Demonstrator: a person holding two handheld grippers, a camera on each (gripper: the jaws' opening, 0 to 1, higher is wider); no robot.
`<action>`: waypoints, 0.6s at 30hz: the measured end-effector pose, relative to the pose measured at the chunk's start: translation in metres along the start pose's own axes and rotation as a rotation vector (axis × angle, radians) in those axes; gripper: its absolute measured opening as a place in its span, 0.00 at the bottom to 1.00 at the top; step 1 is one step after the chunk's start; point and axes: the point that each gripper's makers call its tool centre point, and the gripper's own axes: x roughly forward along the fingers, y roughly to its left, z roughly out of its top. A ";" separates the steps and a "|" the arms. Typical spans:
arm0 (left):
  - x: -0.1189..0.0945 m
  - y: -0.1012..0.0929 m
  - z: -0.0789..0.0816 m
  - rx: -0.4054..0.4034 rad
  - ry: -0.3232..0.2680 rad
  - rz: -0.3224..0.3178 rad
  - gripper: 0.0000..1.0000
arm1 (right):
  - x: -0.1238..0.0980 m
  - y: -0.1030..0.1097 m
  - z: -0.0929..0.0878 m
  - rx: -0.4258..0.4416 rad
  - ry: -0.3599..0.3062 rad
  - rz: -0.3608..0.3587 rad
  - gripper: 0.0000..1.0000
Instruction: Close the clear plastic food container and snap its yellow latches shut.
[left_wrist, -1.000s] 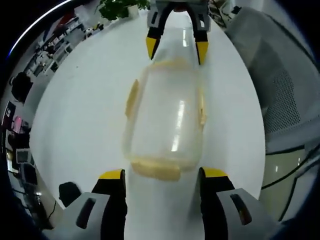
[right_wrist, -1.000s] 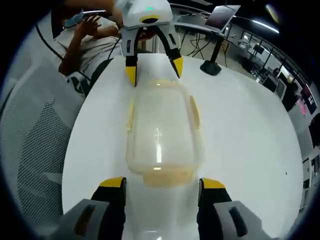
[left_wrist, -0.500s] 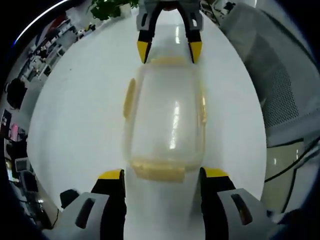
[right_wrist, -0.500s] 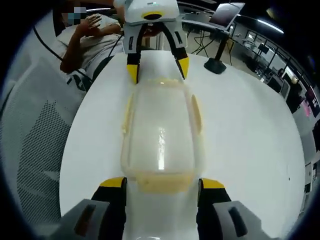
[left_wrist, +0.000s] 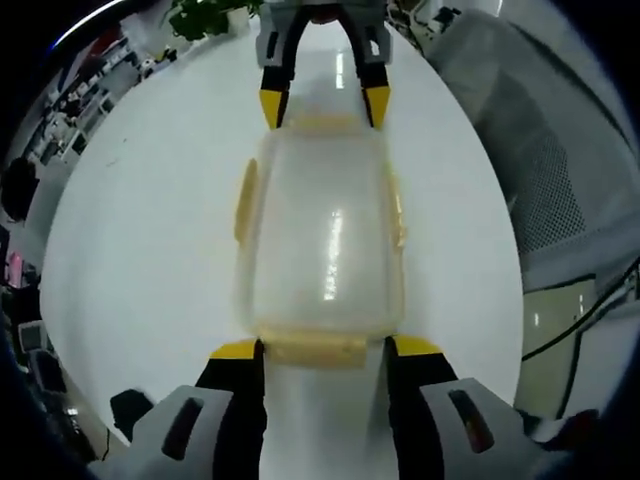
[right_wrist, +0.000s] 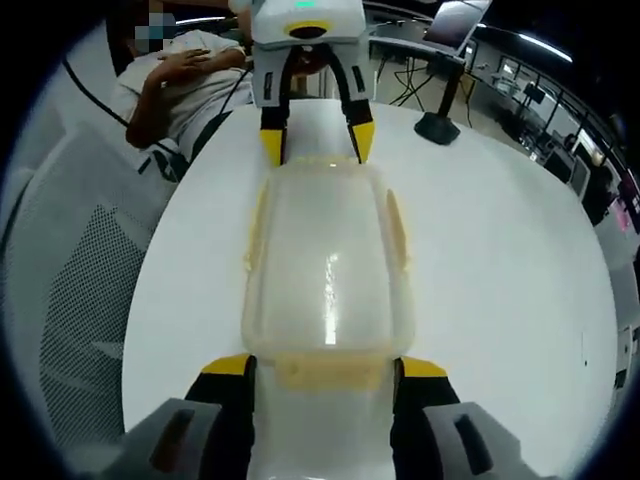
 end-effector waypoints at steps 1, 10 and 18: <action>0.000 0.000 0.000 -0.009 -0.001 0.001 0.45 | 0.000 0.000 0.000 -0.007 0.000 0.002 0.51; -0.001 -0.003 -0.003 -0.038 -0.006 0.000 0.38 | -0.003 0.006 -0.004 -0.050 0.007 0.018 0.37; 0.000 -0.004 -0.002 0.009 0.039 -0.008 0.38 | -0.003 0.007 -0.004 -0.052 0.037 0.018 0.36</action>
